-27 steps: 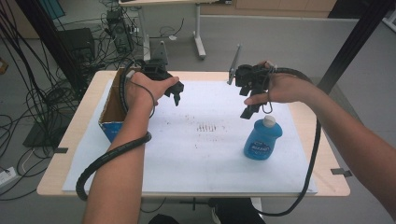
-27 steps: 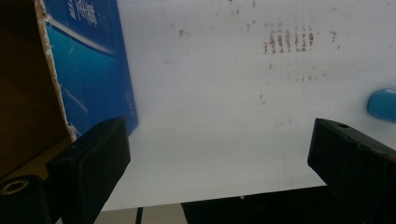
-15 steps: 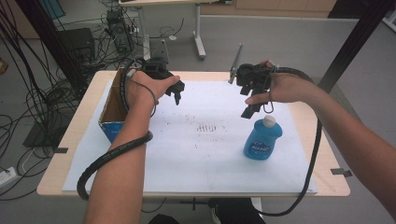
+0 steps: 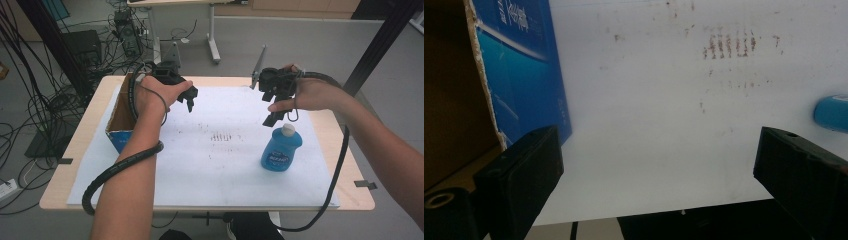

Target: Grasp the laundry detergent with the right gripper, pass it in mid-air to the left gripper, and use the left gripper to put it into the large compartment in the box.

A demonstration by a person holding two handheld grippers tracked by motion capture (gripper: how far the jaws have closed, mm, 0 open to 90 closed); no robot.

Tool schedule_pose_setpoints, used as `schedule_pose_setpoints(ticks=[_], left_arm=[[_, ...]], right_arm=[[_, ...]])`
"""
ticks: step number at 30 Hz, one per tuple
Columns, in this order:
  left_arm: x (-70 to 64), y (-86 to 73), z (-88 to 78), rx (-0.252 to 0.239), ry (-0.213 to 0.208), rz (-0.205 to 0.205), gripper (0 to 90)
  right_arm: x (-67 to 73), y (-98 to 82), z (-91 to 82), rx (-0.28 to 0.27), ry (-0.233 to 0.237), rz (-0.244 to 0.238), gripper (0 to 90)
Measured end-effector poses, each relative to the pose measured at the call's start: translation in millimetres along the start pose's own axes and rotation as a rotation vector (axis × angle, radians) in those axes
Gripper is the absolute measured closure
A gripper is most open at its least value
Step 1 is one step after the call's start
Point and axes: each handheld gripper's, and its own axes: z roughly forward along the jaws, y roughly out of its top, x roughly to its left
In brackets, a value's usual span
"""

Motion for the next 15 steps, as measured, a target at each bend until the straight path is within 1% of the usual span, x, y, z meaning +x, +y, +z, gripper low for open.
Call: schedule_pose_setpoints(ticks=[1,2,3,4,5,6,7,8,9,10,11,15], left_arm=[[-0.5,-0.7,0.5,0.003,0.000,0.001,6.2],[-0.5,-0.7,0.5,0.003,0.000,0.001,6.1],[-0.9,-1.3,0.4,0.002,0.000,0.002,6.2],[-0.9,-1.3,0.4,0.002,0.000,0.002,6.2],[-1.2,-1.9,0.2,0.001,0.000,0.000,6.2],[-1.2,-1.9,0.2,0.001,0.000,0.000,6.2],[-1.2,-2.2,-0.4,0.000,0.000,0.002,6.2],[-1.2,-2.2,-0.4,0.000,0.000,0.002,6.2],[-1.8,-2.6,-1.5,-0.001,0.000,0.004,6.2],[-1.8,-2.6,-1.5,-0.001,0.000,0.004,6.2],[-2.3,-2.8,-1.9,-0.001,-0.001,0.003,6.1],[-3.9,-3.2,-1.9,-0.006,-0.003,0.008,6.2]], right_arm=[[0.5,-4.6,-2.1,-0.008,-0.006,0.008,8.3],[0.5,-4.6,-2.1,-0.008,-0.006,0.008,8.3],[0.7,-10.1,-3.6,-0.006,-0.007,0.016,8.3],[0.7,-10.1,-3.6,-0.006,-0.007,0.016,8.3],[0.9,-16.3,-4.8,-0.006,-0.013,0.026,8.3],[0.9,-16.3,-4.8,-0.006,-0.013,0.026,8.3],[1.6,-22.1,-6.0,-0.005,-0.014,0.039,8.3],[1.6,-22.1,-6.0,-0.005,-0.014,0.039,8.3],[1.8,-29.9,-7.7,-0.006,-0.016,0.048,8.3],[1.8,-29.9,-7.7,-0.006,-0.016,0.048,8.3],[2.0,-37.0,-9.3,-0.007,-0.017,0.057,8.3],[3.0,-50.3,-12.9,-0.014,-0.020,0.079,8.3]])
